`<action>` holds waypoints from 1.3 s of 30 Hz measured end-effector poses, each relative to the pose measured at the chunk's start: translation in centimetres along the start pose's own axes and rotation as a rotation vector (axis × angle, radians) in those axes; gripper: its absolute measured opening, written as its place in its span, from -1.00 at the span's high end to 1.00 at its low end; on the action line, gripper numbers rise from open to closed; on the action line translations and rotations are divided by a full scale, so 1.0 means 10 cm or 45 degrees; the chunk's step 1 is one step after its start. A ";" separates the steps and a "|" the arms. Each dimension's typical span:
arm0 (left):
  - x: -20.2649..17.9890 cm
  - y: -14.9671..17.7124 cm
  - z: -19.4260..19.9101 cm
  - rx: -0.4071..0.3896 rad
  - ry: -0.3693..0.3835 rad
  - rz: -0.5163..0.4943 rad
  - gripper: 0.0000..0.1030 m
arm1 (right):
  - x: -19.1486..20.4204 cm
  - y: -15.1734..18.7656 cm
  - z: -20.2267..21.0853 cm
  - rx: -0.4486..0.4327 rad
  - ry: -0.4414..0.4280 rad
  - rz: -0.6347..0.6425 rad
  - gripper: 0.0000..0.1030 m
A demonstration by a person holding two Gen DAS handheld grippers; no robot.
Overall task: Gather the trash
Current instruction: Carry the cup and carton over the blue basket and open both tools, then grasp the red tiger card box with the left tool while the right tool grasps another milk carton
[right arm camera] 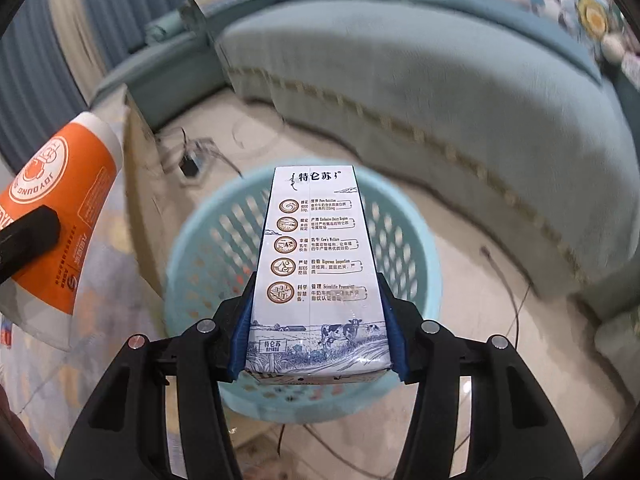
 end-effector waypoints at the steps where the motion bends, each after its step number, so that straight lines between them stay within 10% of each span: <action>1: -0.01 0.04 -0.07 0.026 -0.003 -0.015 -0.08 | -0.03 0.06 -0.08 0.036 0.007 -0.012 0.02; 21: 0.05 0.12 0.04 0.012 0.044 -0.041 -0.33 | -0.10 0.23 -0.02 0.074 -0.062 -0.136 0.00; 33: 0.66 -0.05 1.13 -0.254 0.001 0.092 -0.34 | 1.19 0.07 0.58 -0.183 -0.348 0.249 -0.11; 39: 1.78 0.30 1.86 -0.374 -0.285 0.290 -0.42 | 2.17 0.05 0.69 -0.184 -0.493 0.460 -0.15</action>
Point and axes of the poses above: each gripper's, at about its wrist camera, not at the fingertips, and z roughly against the way its jaws point, x to its left, y to its underside, the point moved 5 cm from there along -z, roughly the way its jaws point, and after that the axes turned 3 degrees about -y, right-handed, at the moved point
